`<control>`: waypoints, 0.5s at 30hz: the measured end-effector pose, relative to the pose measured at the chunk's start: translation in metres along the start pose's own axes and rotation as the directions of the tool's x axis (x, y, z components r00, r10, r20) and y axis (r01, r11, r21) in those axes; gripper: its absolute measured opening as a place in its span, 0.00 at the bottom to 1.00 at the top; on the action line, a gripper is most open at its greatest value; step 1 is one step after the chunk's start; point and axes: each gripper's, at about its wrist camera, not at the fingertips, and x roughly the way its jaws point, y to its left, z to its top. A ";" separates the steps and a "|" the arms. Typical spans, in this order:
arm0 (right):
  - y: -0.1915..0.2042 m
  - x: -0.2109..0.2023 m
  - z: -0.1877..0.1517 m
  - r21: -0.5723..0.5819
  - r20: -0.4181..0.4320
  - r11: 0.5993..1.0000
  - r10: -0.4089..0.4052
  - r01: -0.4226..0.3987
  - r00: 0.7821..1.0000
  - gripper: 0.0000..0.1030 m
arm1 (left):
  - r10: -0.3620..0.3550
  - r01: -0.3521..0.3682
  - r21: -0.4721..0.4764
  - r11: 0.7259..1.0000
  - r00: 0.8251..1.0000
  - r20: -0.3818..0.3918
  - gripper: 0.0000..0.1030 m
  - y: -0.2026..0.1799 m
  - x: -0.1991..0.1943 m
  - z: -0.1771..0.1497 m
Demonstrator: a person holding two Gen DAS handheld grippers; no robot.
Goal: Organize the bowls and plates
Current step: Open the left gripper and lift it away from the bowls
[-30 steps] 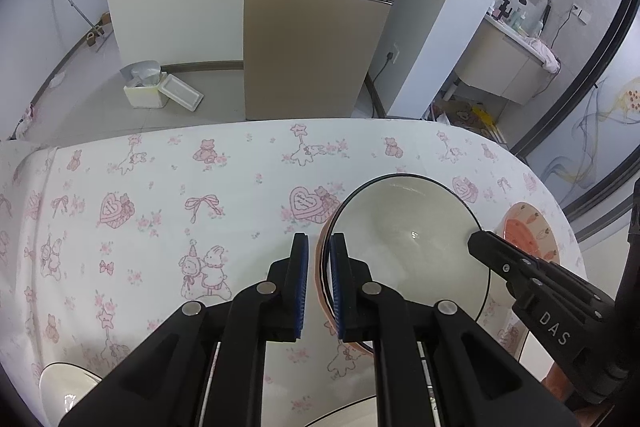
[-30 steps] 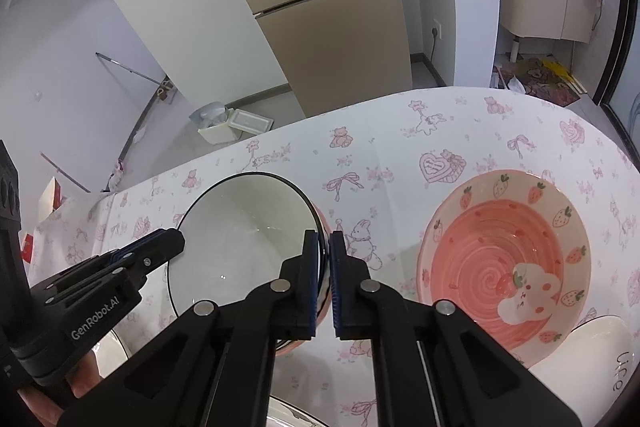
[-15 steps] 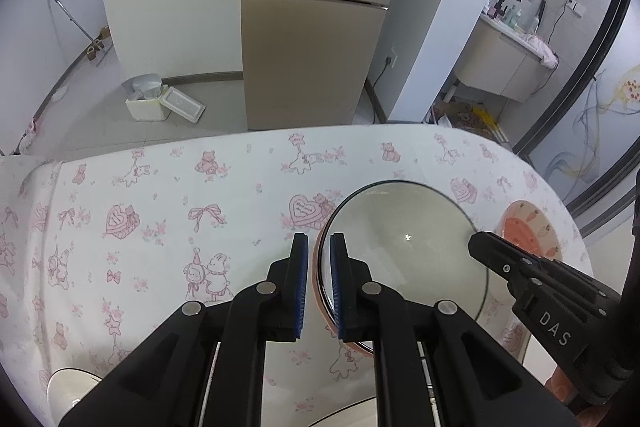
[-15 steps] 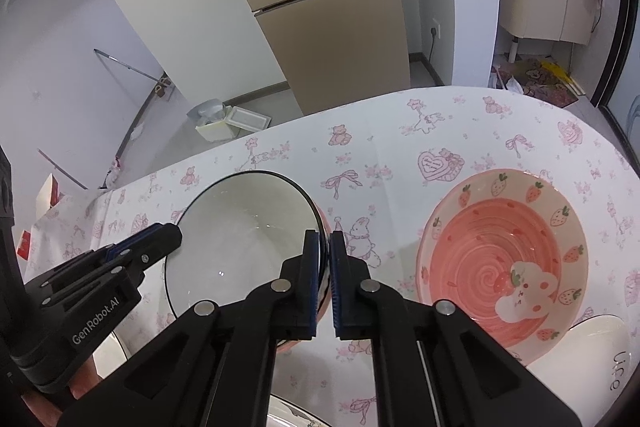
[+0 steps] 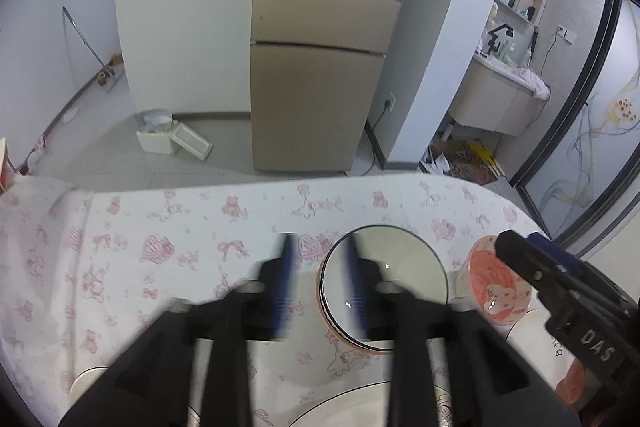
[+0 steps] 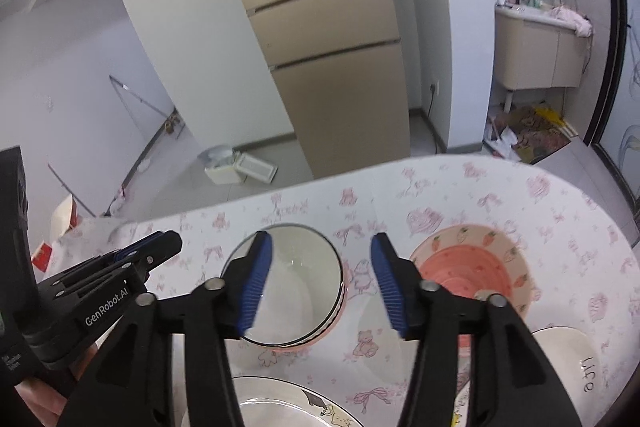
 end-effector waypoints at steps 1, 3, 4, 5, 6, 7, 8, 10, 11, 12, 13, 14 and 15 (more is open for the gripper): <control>-0.001 -0.005 0.002 0.002 0.014 1.000 -0.005 0.005 1.000 0.62 | -0.005 0.005 -0.001 1.000 0.999 0.033 0.76 -0.001 -0.008 0.001; -0.003 -0.018 0.005 0.002 0.054 1.000 -0.023 0.023 0.998 0.67 | -0.002 0.001 0.007 1.000 0.996 0.091 0.85 -0.002 -0.021 0.001; -0.003 -0.025 0.007 -0.001 0.073 0.999 -0.032 0.032 0.997 0.68 | 0.009 -0.010 0.015 1.000 0.994 0.105 0.85 -0.004 -0.027 0.001; -0.004 -0.030 0.008 -0.004 0.086 0.999 -0.036 0.037 0.996 0.70 | 0.019 -0.022 0.025 0.999 0.994 0.111 0.85 -0.006 -0.033 0.001; -0.004 -0.037 0.009 -0.007 0.102 0.999 -0.043 0.044 0.994 0.72 | 0.019 -0.023 0.030 0.999 0.993 0.118 0.85 -0.006 -0.037 0.002; -0.005 -0.042 0.010 -0.006 0.118 0.999 -0.052 0.053 0.992 0.76 | 0.015 -0.019 0.033 0.999 0.991 0.131 0.85 -0.006 -0.043 0.002; -0.006 -0.049 0.012 -0.005 0.139 0.998 -0.061 0.063 0.988 0.78 | 0.013 -0.018 0.033 0.999 0.990 0.140 0.85 -0.007 -0.049 0.002; -0.008 -0.064 0.015 -0.003 0.175 0.997 -0.073 0.075 0.982 0.79 | 0.003 -0.010 0.037 0.999 0.986 0.168 0.85 -0.008 -0.062 0.003; -0.008 -0.072 0.018 -0.002 0.192 0.997 -0.070 0.072 0.979 0.81 | -0.005 -0.003 0.039 0.999 0.981 0.192 0.85 -0.010 -0.073 0.003; -0.010 -0.080 0.020 0.001 0.208 0.998 -0.066 0.067 0.976 0.83 | -0.007 -0.001 0.039 0.999 0.978 0.210 0.85 -0.012 -0.082 0.004; -0.011 -0.088 0.023 0.003 0.222 0.998 -0.060 0.061 0.973 0.86 | -0.007 -0.001 0.036 0.999 0.974 0.226 0.85 -0.014 -0.091 0.004; -0.013 -0.097 0.026 0.004 0.236 0.998 -0.055 0.056 0.970 0.87 | -0.009 0.001 0.033 0.999 0.970 0.244 0.85 -0.017 -0.103 0.006; -0.015 -0.106 0.030 0.006 0.249 0.998 -0.054 0.055 0.967 0.87 | -0.014 0.007 0.028 1.000 0.965 0.260 0.85 -0.022 -0.116 0.009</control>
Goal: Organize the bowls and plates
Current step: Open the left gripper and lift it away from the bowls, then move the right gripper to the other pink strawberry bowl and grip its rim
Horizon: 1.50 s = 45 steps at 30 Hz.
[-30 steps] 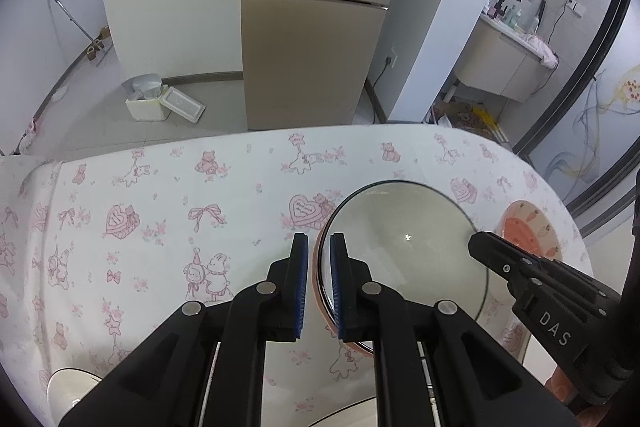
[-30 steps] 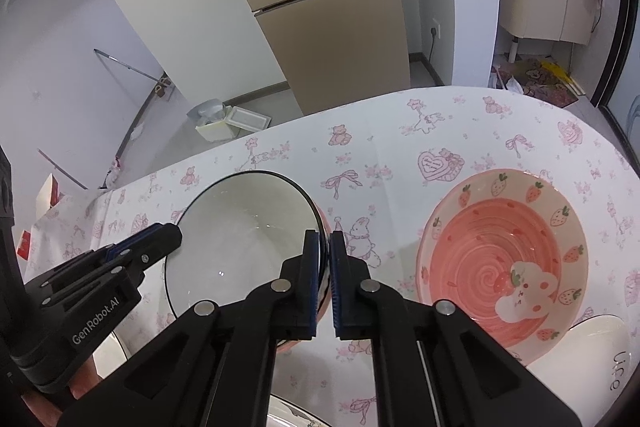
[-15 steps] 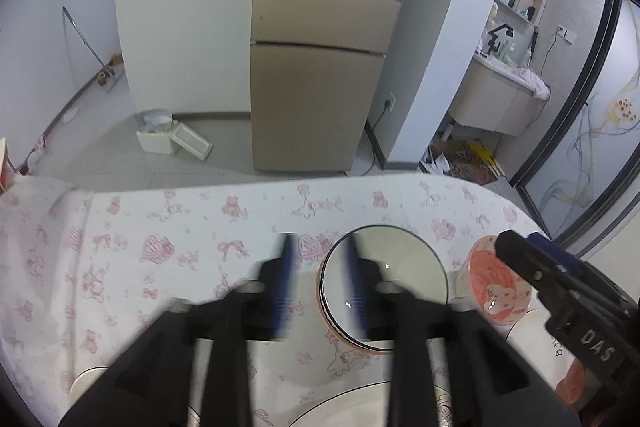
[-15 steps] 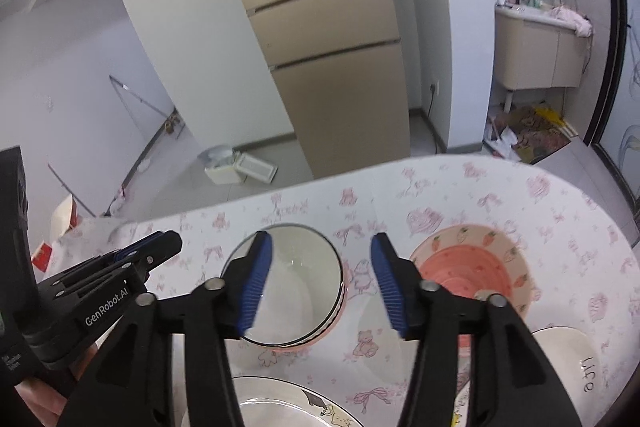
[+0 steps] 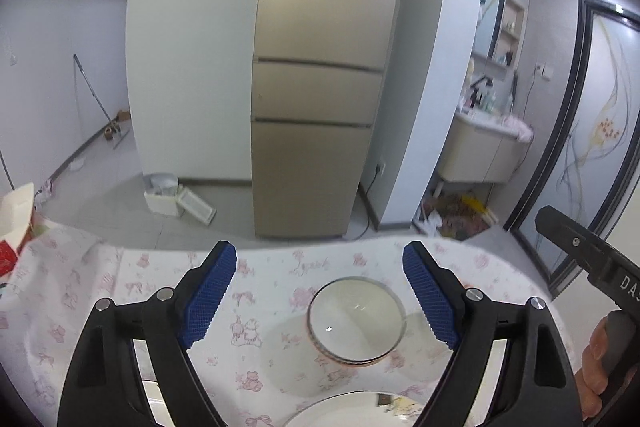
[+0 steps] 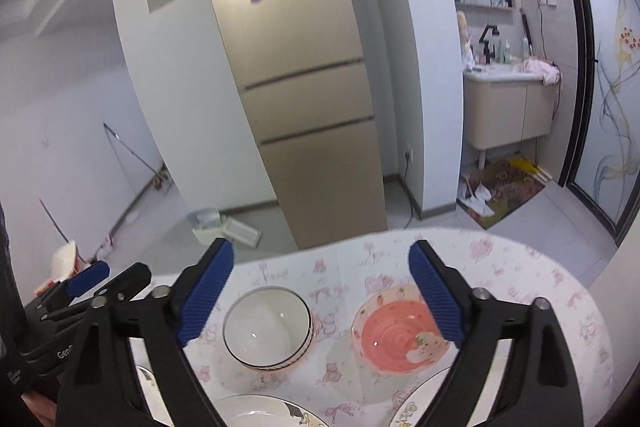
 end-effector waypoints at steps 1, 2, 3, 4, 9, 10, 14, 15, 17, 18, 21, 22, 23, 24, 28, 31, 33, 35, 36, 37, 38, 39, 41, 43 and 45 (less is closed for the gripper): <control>-0.003 -0.008 0.006 0.000 0.015 1.000 -0.001 0.001 1.000 0.87 | -0.007 0.007 -0.005 1.000 1.000 0.011 0.85 -0.003 -0.008 0.003; -0.005 -0.018 0.012 -0.007 0.035 1.000 -0.008 0.008 0.999 0.87 | -0.032 0.032 -0.018 0.999 0.999 0.032 0.85 -0.008 -0.018 0.010; -0.009 -0.027 0.017 -0.015 0.055 1.000 -0.019 0.020 0.998 0.88 | -0.053 0.055 -0.024 0.998 0.997 0.051 0.85 -0.013 -0.027 0.014; -0.012 -0.036 0.023 -0.022 0.075 0.999 -0.033 0.034 0.997 0.89 | -0.074 0.075 -0.011 0.997 0.995 0.074 0.85 -0.021 -0.037 0.017; -0.040 -0.078 0.037 0.002 0.191 0.996 -0.083 0.084 0.978 0.94 | -0.074 0.062 0.087 0.994 0.986 0.148 0.85 -0.075 -0.068 0.024; -0.047 -0.084 0.037 0.020 0.207 0.996 -0.088 0.086 0.974 0.94 | -0.087 0.073 0.095 0.993 0.984 0.157 0.85 -0.088 -0.072 0.027; -0.074 -0.100 0.029 0.093 0.256 0.991 -0.120 0.099 0.959 0.95 | -0.128 0.109 0.098 0.989 0.968 0.215 0.93 -0.122 -0.078 0.023; -0.082 -0.101 0.026 0.113 0.263 0.987 -0.144 0.117 0.954 0.95 | -0.137 0.115 0.100 0.988 0.960 0.243 1.00 -0.128 -0.080 0.019; -0.097 -0.101 0.021 0.155 0.271 0.978 -0.179 0.140 0.946 1.00 | -0.135 0.105 0.109 0.988 0.939 0.316 1.00 -0.140 -0.080 0.010; -0.105 -0.099 0.020 0.168 0.270 0.976 -0.182 0.140 0.946 1.00 | -0.117 0.080 0.122 0.989 0.933 0.340 1.00 -0.147 -0.079 0.007; -0.126 -0.088 0.020 0.193 0.233 0.970 -0.193 0.149 0.953 1.00 | -0.112 0.056 0.179 0.982 0.940 0.322 1.00 -0.160 -0.067 0.001; -0.132 -0.083 0.020 0.204 0.219 0.966 -0.201 0.156 0.955 1.00 | -0.130 0.075 0.191 0.979 0.946 0.298 1.00 -0.162 -0.058 -0.003; -0.140 -0.078 0.020 0.222 0.205 0.961 -0.211 0.165 0.956 1.00 | -0.137 0.085 0.190 0.978 0.950 0.281 1.00 -0.162 -0.051 -0.005; -0.147 -0.075 0.019 0.240 0.196 0.956 -0.219 0.170 0.956 1.00 | -0.142 0.094 0.187 0.978 0.954 0.263 1.00 -0.162 -0.041 -0.010; -0.169 -0.055 0.015 0.306 0.144 0.934 -0.236 0.184 0.961 1.00 | -0.110 0.080 0.169 0.982 0.979 0.174 1.00 -0.163 0.006 -0.021; -0.180 -0.040 0.012 0.322 0.095 0.931 -0.212 0.172 0.973 1.00 | -0.201 0.193 0.128 0.973 0.978 0.056 1.00 -0.160 0.038 -0.021; -0.184 -0.028 0.011 0.308 0.060 0.936 -0.198 0.170 0.978 1.00 | -0.208 0.209 0.085 0.974 0.978 -0.025 1.00 -0.158 0.063 -0.023; -0.186 -0.016 0.008 0.306 0.023 0.939 -0.172 0.156 0.985 1.00 | -0.213 0.219 0.066 0.974 0.974 -0.081 1.00 -0.155 0.082 -0.031; -0.188 -0.008 0.006 0.308 0.001 0.940 -0.155 0.147 0.988 1.00 | -0.215 0.222 0.061 0.973 0.971 -0.107 1.00 -0.154 0.090 -0.033; -0.190 0.000 0.004 0.314 -0.025 0.940 -0.131 0.133 0.991 1.00 | -0.218 0.227 0.051 0.973 0.966 -0.142 1.00 -0.153 0.100 -0.035; -0.192 0.008 0.001 0.323 -0.048 0.939 -0.109 0.119 0.993 1.00 | -0.214 0.223 0.037 0.974 0.962 -0.171 1.00 -0.150 0.112 -0.038; -0.194 0.015 -0.002 0.333 -0.068 0.937 -0.088 0.106 0.994 1.00 | -0.196 0.205 0.027 0.978 0.962 -0.190 1.00 -0.148 0.121 -0.041; -0.197 0.031 -0.009 0.355 -0.113 0.930 -0.055 0.092 0.992 1.00 | -0.176 0.186 0.024 0.982 0.959 -0.222 0.99 -0.144 0.134 -0.049; -0.196 0.046 -0.015 0.362 -0.153 0.928 -0.029 0.084 0.988 1.00 | -0.178 0.189 0.017 0.982 0.950 -0.257 0.96 -0.141 0.145 -0.056; -0.193 0.062 -0.022 0.339 -0.202 0.937 -0.009 0.079 0.979 0.99 | -0.175 0.186 0.011 0.983 0.942 -0.286 0.93 -0.139 0.155 -0.061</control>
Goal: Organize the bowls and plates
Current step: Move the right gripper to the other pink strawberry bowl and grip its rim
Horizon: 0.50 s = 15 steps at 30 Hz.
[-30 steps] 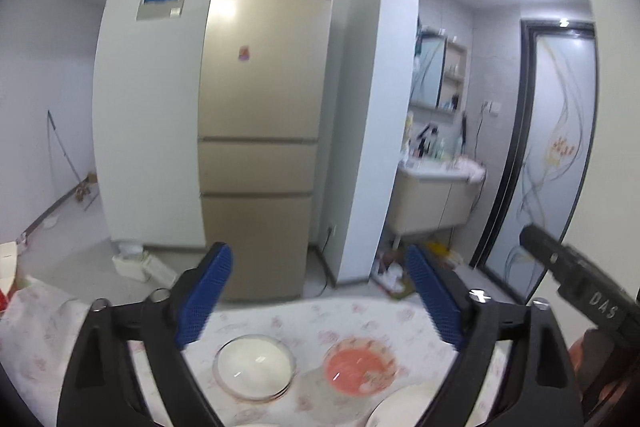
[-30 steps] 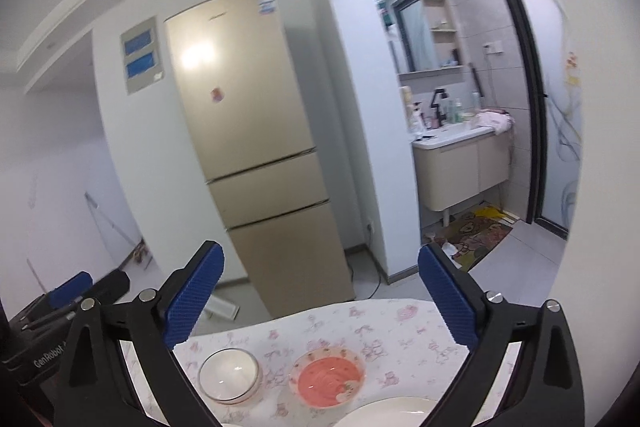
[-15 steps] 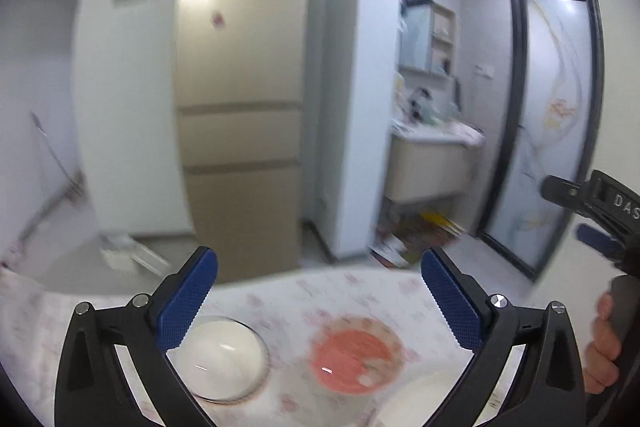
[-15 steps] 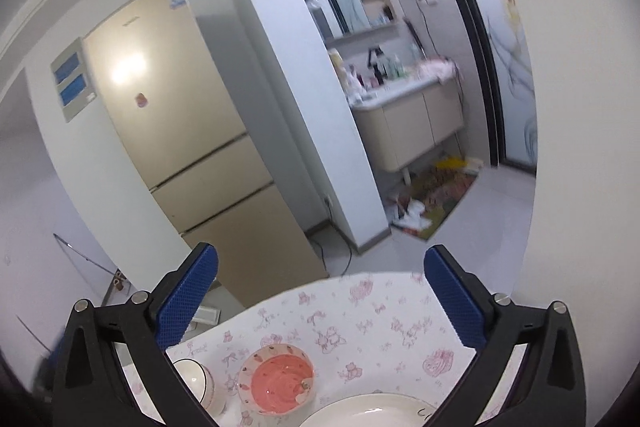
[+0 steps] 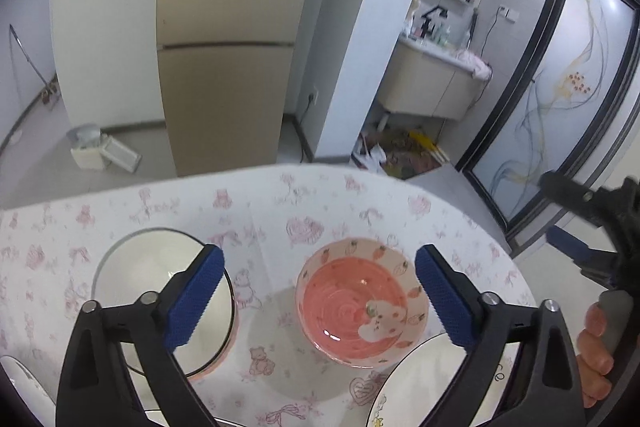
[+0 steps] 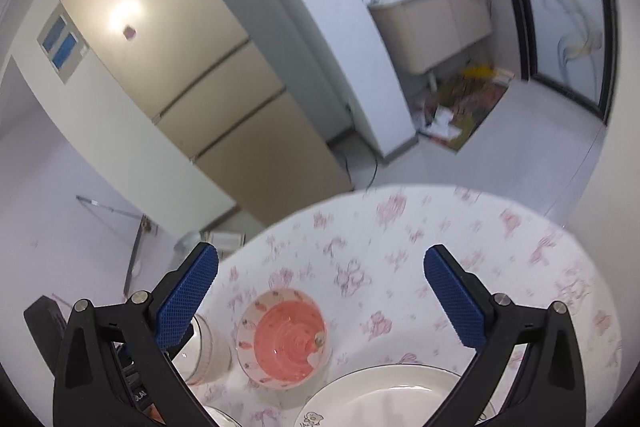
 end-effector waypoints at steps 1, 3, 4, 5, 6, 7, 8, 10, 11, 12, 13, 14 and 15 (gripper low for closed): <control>0.002 0.009 -0.002 -0.029 -0.034 1.000 0.005 -0.006 0.999 0.94 | 0.007 -0.007 0.002 1.000 1.000 -0.012 0.91 0.000 0.006 -0.001; 0.004 0.022 -0.006 -0.056 -0.082 0.998 0.006 -0.011 0.997 0.90 | 0.015 -0.015 0.011 1.000 0.999 -0.032 0.87 0.001 0.016 -0.004; 0.004 0.030 -0.009 -0.059 -0.104 0.998 -0.001 -0.005 0.995 0.88 | 0.016 -0.015 0.016 1.000 0.999 -0.045 0.81 0.000 0.020 -0.006; 0.004 0.036 -0.011 -0.063 -0.122 0.998 -0.009 0.002 0.992 0.83 | 0.009 -0.008 0.021 1.000 0.998 -0.070 0.72 0.000 0.027 -0.009; 0.005 0.042 -0.014 -0.072 -0.141 0.997 -0.016 0.006 0.990 0.81 | 0.004 -0.002 0.021 1.000 0.996 -0.092 0.68 0.000 0.032 -0.011; 0.006 0.048 -0.017 -0.084 -0.163 0.996 -0.020 0.007 0.986 0.77 | -0.002 0.004 0.020 1.000 0.993 -0.119 0.60 0.001 0.038 -0.013; 0.008 0.053 -0.019 -0.095 -0.184 0.995 -0.020 0.003 0.983 0.73 | -0.005 0.008 0.019 1.000 0.991 -0.134 0.55 0.000 0.041 -0.015; 0.013 0.063 -0.024 -0.121 -0.244 0.993 -0.018 -0.012 0.970 0.66 | 0.007 -0.002 0.029 1.000 0.988 -0.155 0.54 -0.001 0.049 -0.018; 0.015 0.067 -0.027 -0.133 -0.270 0.991 -0.021 -0.016 0.963 0.61 | 0.029 -0.023 0.041 0.999 0.987 -0.160 0.54 -0.002 0.052 -0.020; 0.016 0.071 -0.030 -0.145 -0.287 0.989 -0.028 -0.015 0.958 0.59 | 0.056 -0.047 0.055 0.997 0.985 -0.162 0.54 -0.004 0.054 -0.021; 0.017 0.075 -0.032 -0.154 -0.298 0.988 -0.039 -0.008 0.954 0.57 | 0.069 -0.059 0.063 0.996 0.984 -0.164 0.54 -0.004 0.055 -0.021; 0.018 0.079 -0.035 -0.165 -0.306 0.986 -0.056 0.004 0.950 0.56 | 0.081 -0.070 0.072 0.995 0.982 -0.171 0.53 -0.005 0.058 -0.022; 0.019 0.081 -0.037 -0.173 -0.312 0.985 -0.069 0.015 0.948 0.55 | 0.084 -0.072 0.073 0.995 0.980 -0.179 0.53 -0.005 0.061 -0.024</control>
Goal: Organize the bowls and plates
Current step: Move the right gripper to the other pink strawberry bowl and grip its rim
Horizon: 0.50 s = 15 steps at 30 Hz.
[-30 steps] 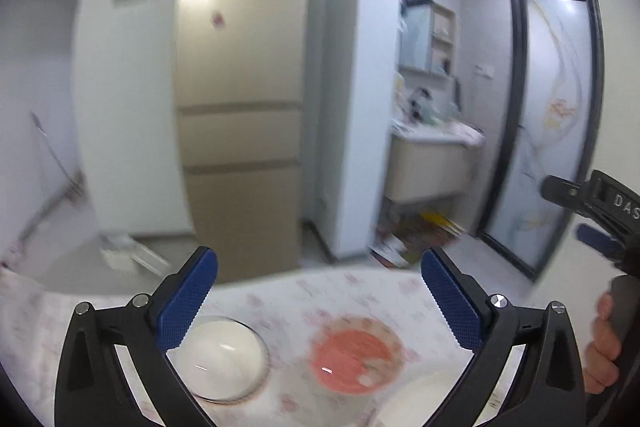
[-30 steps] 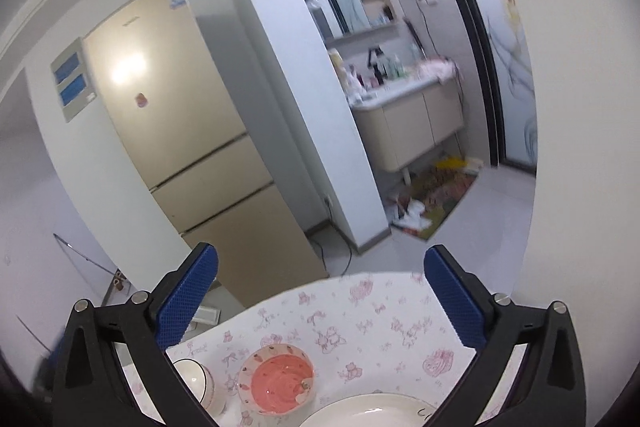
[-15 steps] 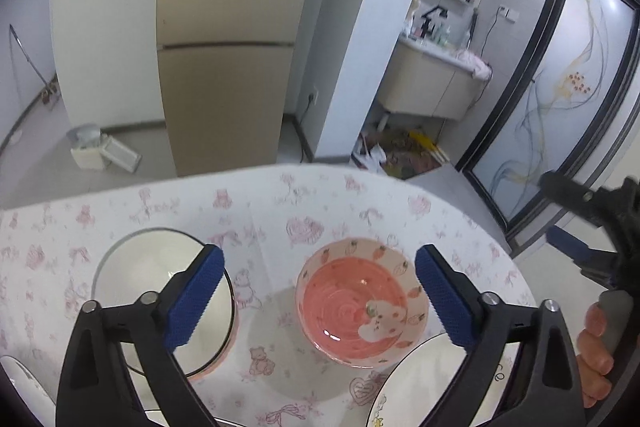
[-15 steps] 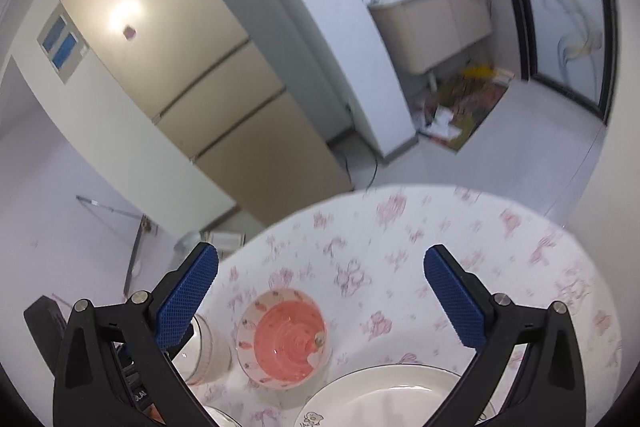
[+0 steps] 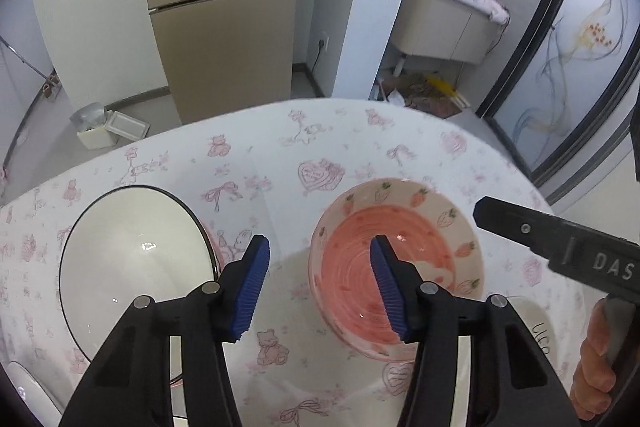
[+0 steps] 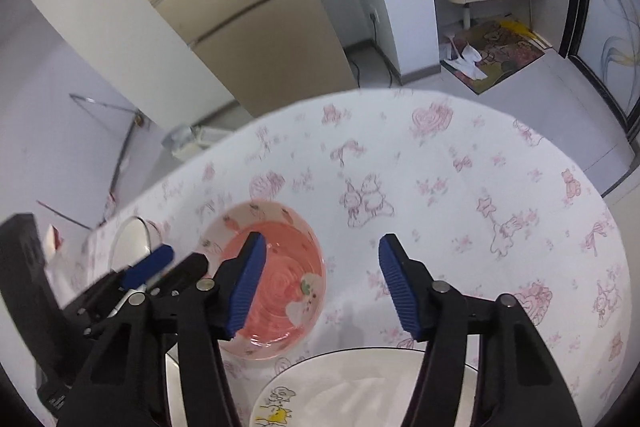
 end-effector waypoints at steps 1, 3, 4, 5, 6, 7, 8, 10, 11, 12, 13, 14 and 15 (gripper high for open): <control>0.001 0.003 -0.001 -0.004 -0.009 1.000 -0.008 0.008 1.000 0.52 | -0.005 0.005 -0.002 1.000 1.000 -0.013 0.48 0.001 0.003 0.000; 0.003 0.011 -0.002 -0.013 -0.038 1.000 -0.013 0.013 0.999 0.46 | -0.022 0.021 -0.010 1.000 0.999 -0.047 0.42 0.002 0.011 -0.002; 0.005 0.014 -0.003 -0.018 -0.049 1.000 -0.017 0.016 0.999 0.44 | -0.027 0.026 -0.013 1.000 0.998 -0.061 0.39 0.001 0.013 -0.003; 0.006 0.019 -0.003 -0.023 -0.057 0.999 -0.024 0.023 0.998 0.44 | -0.019 0.019 -0.007 1.000 0.998 -0.058 0.39 0.000 0.015 -0.004; 0.008 0.022 -0.003 -0.027 -0.067 0.999 -0.032 0.031 0.997 0.44 | -0.012 0.011 -0.002 1.000 0.998 -0.061 0.38 -0.001 0.017 -0.004; 0.009 0.026 -0.004 -0.030 -0.079 0.999 -0.038 0.036 0.996 0.43 | -0.008 0.009 0.002 1.000 0.998 -0.062 0.38 -0.002 0.018 -0.004; 0.010 0.029 -0.005 -0.033 -0.091 0.999 -0.040 0.038 0.995 0.40 | -0.006 0.006 0.006 1.000 0.998 -0.062 0.37 -0.002 0.018 -0.005; 0.011 0.036 -0.006 -0.037 -0.109 0.999 -0.044 0.040 0.993 0.33 | -0.001 0.002 0.010 1.000 0.998 -0.056 0.34 -0.002 0.016 -0.004; 0.012 0.039 -0.007 -0.043 -0.121 0.998 -0.048 0.043 0.992 0.30 | -0.002 0.003 0.014 1.000 0.998 -0.055 0.33 -0.002 0.016 -0.005; 0.013 0.042 -0.008 -0.048 -0.127 0.998 -0.052 0.046 0.991 0.30 | 0.005 -0.004 0.022 1.000 0.998 -0.055 0.33 -0.004 0.016 -0.005; 0.014 0.045 -0.009 -0.056 -0.131 0.997 -0.058 0.051 0.990 0.30 | 0.012 -0.010 0.029 1.000 0.999 -0.053 0.33 -0.005 0.016 -0.005; 0.015 0.047 -0.009 -0.060 -0.134 0.997 -0.063 0.055 0.989 0.30 | 0.026 -0.024 0.043 0.999 0.998 -0.051 0.33 -0.007 0.017 -0.006; 0.016 0.048 -0.010 -0.066 -0.139 0.996 -0.067 0.059 0.988 0.29 | 0.034 -0.031 0.049 0.998 0.998 -0.051 0.33 -0.009 0.018 -0.006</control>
